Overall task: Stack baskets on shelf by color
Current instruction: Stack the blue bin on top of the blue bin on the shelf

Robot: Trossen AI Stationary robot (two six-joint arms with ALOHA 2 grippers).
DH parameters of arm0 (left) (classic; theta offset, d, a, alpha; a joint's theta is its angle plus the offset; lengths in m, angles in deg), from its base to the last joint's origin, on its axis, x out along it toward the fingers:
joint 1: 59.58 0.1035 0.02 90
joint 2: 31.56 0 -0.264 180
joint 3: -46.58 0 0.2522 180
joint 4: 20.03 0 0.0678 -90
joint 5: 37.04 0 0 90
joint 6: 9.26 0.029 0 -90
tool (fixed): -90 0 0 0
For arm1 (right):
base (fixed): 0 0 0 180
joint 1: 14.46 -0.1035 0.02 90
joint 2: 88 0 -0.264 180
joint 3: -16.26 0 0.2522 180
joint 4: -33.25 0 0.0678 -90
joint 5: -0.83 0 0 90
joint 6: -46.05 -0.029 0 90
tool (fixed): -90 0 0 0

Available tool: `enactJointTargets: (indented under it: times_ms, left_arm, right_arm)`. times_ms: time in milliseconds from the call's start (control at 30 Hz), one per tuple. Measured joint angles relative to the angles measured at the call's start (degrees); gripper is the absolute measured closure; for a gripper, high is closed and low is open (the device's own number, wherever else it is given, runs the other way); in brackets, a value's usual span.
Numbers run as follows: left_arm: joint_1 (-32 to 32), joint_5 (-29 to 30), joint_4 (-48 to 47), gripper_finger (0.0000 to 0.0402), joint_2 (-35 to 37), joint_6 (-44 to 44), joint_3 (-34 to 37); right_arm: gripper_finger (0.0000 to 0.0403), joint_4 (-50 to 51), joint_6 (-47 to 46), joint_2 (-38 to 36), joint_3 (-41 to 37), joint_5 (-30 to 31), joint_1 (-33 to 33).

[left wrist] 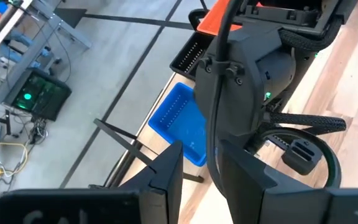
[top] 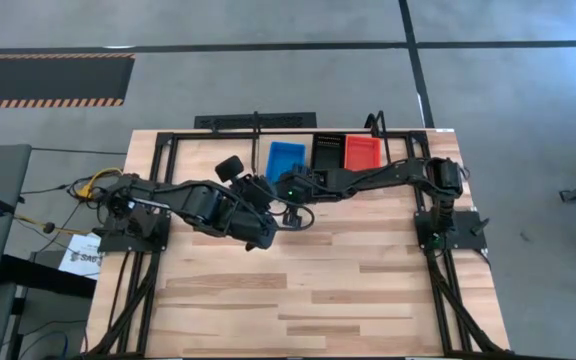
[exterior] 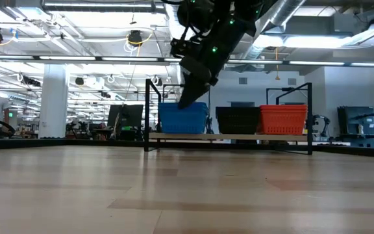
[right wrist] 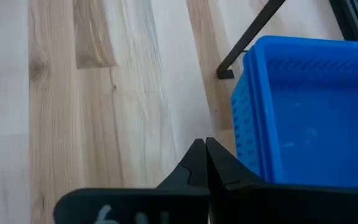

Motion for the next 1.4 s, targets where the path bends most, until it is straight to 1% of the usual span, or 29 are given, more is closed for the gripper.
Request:
enactJointTargets:
  times_ms: [167,233,333,400,467,633,1067,1400]
  left_arm:
    - [0.0,0.9,0.0,0.0313,0.0,0.0,0.0]
    - [0.0,1.3,0.0,0.0313,0.0,0.0,0.0]
    - [0.0,1.8,0.0,0.0313,0.0,0.0,0.0]
    - [0.0,1.8,0.0,0.0313,0.0,0.0,0.0]
    - [0.0,1.8,0.0,0.0313,0.0,-0.2,0.0]
    - [0.0,1.5,0.0,0.0313,0.0,-1.0,0.0]
    - [-0.2,0.6,0.0,0.0313,0.0,-1.3,0.0]
    - [-0.2,0.6,0.0,0.0313,0.0,-1.0,0.0]
  right_arm:
    - [0.0402,-1.3,-0.1,0.0,0.0,0.0,-0.1]
    - [0.0402,-3.2,-0.1,1.1,0.1,0.0,-0.3]
    - [0.0402,-2.7,-0.1,2.0,-0.1,0.0,-0.5]
    - [0.0402,-4.1,0.0,3.2,0.2,0.1,-0.4]
    - [0.0402,-2.1,0.6,3.4,-0.1,0.1,-0.2]
    - [0.0402,-2.5,2.8,3.2,0.0,0.5,1.2]
    - [0.0402,-0.5,4.9,2.8,0.0,0.8,6.3]
    - [0.0402,-1.7,4.0,2.8,0.0,0.8,6.1]
